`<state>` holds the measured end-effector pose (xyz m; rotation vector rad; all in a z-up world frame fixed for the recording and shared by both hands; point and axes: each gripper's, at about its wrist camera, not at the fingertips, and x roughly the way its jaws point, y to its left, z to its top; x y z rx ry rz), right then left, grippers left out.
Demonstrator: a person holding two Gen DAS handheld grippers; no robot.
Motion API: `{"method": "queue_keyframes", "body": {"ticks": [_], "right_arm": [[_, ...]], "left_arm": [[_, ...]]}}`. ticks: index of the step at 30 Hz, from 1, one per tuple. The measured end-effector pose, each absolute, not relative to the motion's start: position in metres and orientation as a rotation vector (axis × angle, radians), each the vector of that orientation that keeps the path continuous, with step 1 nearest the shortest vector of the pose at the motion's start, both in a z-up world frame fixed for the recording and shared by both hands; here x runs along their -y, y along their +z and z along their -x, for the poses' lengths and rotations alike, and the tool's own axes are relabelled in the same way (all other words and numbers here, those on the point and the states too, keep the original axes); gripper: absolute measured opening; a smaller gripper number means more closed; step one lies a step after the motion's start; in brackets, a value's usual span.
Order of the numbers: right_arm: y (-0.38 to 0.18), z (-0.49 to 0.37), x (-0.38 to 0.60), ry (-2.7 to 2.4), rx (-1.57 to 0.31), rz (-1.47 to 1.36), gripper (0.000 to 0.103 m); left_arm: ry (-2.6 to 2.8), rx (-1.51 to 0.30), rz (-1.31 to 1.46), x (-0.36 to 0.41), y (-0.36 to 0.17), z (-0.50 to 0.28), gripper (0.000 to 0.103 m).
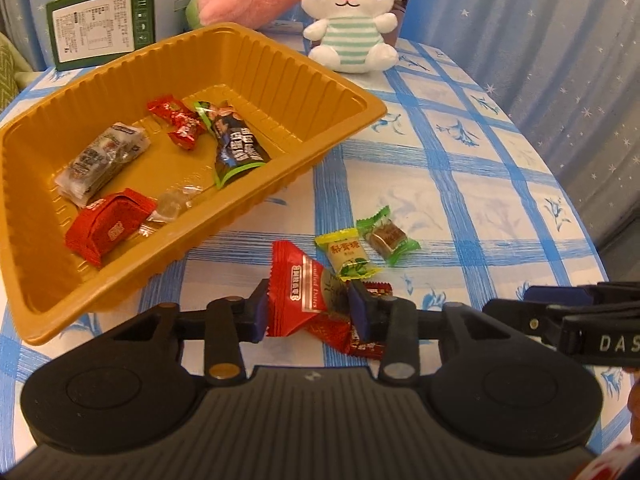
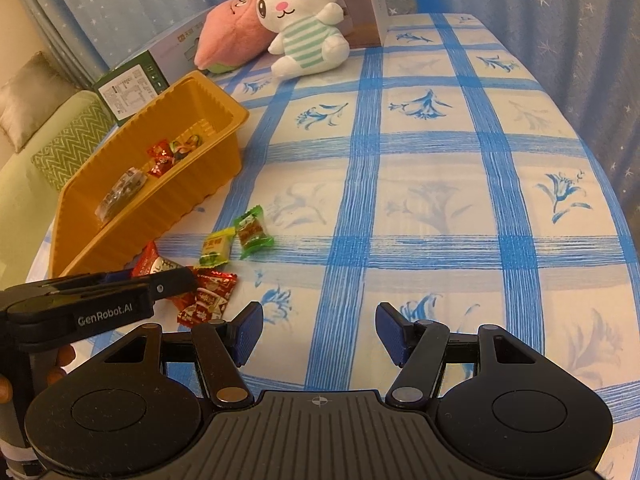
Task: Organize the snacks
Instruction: 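Grasp the long red candy wrapper with the left gripper, then grasp the green-wrapped candy with the right gripper while the left gripper holds the red wrapper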
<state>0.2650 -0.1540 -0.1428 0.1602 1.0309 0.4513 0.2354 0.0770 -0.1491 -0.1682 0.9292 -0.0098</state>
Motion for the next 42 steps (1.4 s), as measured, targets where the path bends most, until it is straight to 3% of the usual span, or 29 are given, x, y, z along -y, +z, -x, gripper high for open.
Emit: {"method": "queue_keyframes", "body": {"ticks": [6, 19, 22, 30, 42], "right_arm": [[-0.143, -0.270, 0.154, 0.456, -1.023, -0.150, 0.062], [-0.141, -0.287, 0.121, 0.603, -0.912, -0.007, 0.062], [-0.143, -0.295, 0.108, 0.645, -0.898, 0.026, 0.050], [-0.153, -0.305, 0.080, 0.716, -0.876, 0.131, 0.036], [-0.167, -0.311, 0.063, 0.732, -0.877, 0.239, 0.030]], "left_arm": [[-0.032, -0.917, 0.158, -0.074, -0.146, -0.232, 0.025], [0.074, -0.897, 0.140, -0.093, -0.127, -0.206, 0.022], [0.104, -0.901, 0.148, -0.100, -0.126, -0.199, 0.022], [0.155, -0.904, 0.167, -0.114, -0.124, -0.185, 0.022], [0.190, -0.903, 0.174, -0.122, -0.121, -0.176, 0.022]]}}
